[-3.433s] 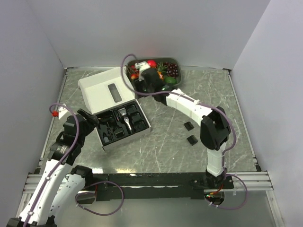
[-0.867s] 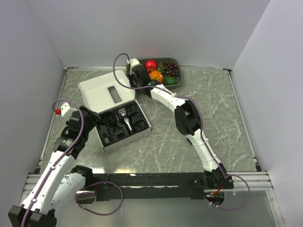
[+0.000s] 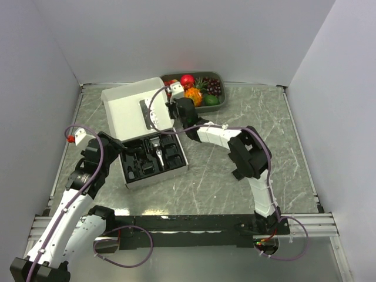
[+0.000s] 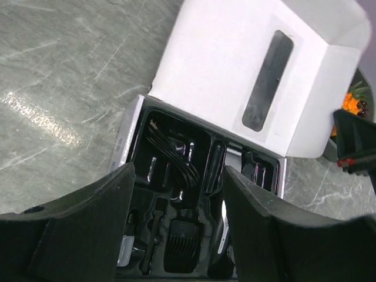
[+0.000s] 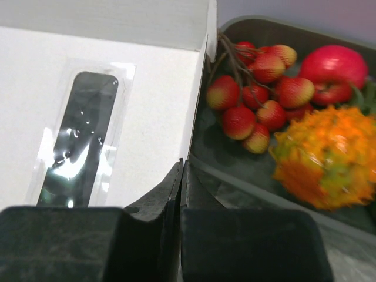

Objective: Sort the hair-cutting tools

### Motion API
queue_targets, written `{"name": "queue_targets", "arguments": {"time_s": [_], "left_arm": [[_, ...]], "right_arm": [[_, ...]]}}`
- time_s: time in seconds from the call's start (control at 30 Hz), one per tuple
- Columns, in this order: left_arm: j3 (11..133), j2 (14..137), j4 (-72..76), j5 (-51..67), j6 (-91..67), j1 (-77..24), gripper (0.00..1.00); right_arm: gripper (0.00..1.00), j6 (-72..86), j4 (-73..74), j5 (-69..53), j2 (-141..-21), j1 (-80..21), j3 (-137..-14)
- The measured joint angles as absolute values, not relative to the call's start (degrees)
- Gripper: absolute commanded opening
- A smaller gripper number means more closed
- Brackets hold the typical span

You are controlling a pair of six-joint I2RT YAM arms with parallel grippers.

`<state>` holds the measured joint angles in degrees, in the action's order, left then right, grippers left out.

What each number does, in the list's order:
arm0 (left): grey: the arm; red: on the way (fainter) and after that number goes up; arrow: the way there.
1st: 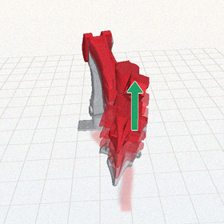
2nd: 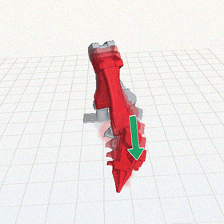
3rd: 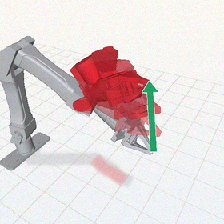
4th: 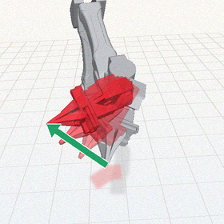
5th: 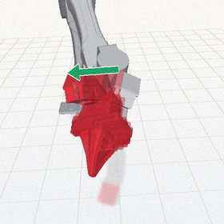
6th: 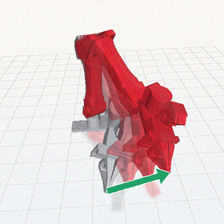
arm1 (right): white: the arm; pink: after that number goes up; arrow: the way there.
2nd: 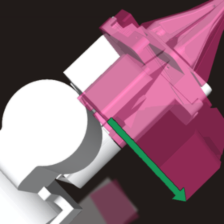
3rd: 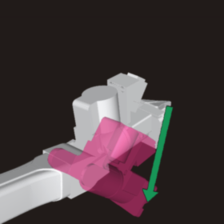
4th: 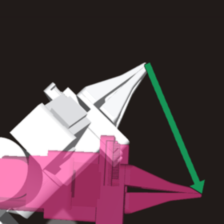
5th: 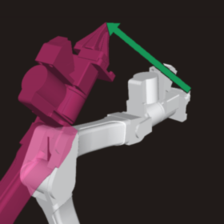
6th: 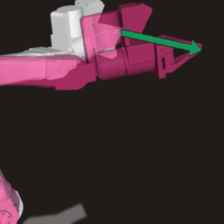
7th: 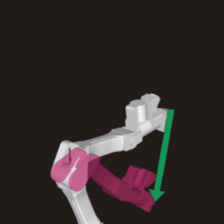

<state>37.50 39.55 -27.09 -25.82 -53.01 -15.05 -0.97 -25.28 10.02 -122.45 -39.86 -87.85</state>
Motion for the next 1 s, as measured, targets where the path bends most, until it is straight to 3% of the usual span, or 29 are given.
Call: {"name": "queue_targets", "arguments": {"time_s": [0.23, 0.53, 1.0], "left_arm": [[36.8, 39.1, -26.8, -25.8, -52.8, -15.0, 0.67], [36.8, 38.2, -26.8, -25.8, -52.6, -15.0, 0.67], [36.7, 38.3, -26.1, -25.2, -52.6, -15.1, 0.67]], "right_arm": [[0.00, -3.3, -35.0, 18.7, -117.0, -41.0, -77.3], [0.00, -8.4, -41.0, 28.8, -116.8, -40.9, -74.7], [0.00, -7.5, -38.3, 21.6, -114.8, -30.8, -72.9]]}}
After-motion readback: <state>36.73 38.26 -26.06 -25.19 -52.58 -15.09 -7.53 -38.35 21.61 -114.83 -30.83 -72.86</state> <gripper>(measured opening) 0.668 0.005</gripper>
